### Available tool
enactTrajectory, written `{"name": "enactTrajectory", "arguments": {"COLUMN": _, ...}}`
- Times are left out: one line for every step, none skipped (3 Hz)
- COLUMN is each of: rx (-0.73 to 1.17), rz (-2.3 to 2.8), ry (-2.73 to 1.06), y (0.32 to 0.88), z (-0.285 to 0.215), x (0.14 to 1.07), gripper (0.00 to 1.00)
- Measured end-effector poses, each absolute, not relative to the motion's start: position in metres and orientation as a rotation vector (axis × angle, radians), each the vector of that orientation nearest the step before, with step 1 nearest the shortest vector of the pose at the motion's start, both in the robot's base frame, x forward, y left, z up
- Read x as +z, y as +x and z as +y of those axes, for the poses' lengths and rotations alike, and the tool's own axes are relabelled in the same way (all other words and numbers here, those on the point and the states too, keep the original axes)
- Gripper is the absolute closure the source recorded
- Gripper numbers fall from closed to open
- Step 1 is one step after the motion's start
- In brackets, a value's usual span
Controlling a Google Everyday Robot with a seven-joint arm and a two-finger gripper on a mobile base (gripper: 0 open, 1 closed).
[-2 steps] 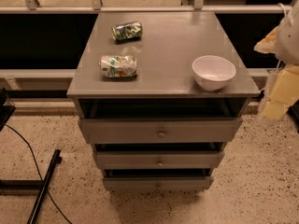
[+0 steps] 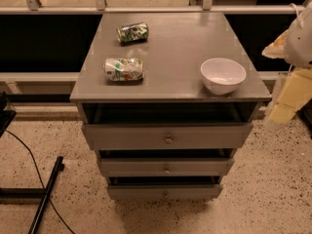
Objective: Open bottom drawer
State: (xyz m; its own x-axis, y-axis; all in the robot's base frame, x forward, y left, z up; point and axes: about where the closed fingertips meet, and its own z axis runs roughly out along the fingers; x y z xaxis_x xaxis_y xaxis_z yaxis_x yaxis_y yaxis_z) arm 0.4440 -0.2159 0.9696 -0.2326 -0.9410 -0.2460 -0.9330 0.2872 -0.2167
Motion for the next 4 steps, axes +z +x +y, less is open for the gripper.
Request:
{"name": "enactTrajectory", "arguments": {"rx": 0.079, "rz": 2.211, "ry": -1.620, "y": 0.431, "z": -0.197, "x": 0.950, "gripper": 0.00}}
{"name": "enactTrajectory", "arguments": {"rx": 0.202, "rz": 2.144, "ry": -1.552, "y": 0.405, "z": -0.180, "x": 0.902, "gripper": 0.00}}
{"name": "enactTrajectory", "arguments": {"rx": 0.205, "rz": 2.141, "ry": -1.504, "y": 0.394, "z": -0.190, "x": 0.877, "gripper": 0.00}}
{"name": "enactTrajectory", "arguments": {"rx": 0.177, "rz": 2.122, "ry": -1.537, "y": 0.401, "z": -0.183, "x": 0.862, "gripper": 0.00}}
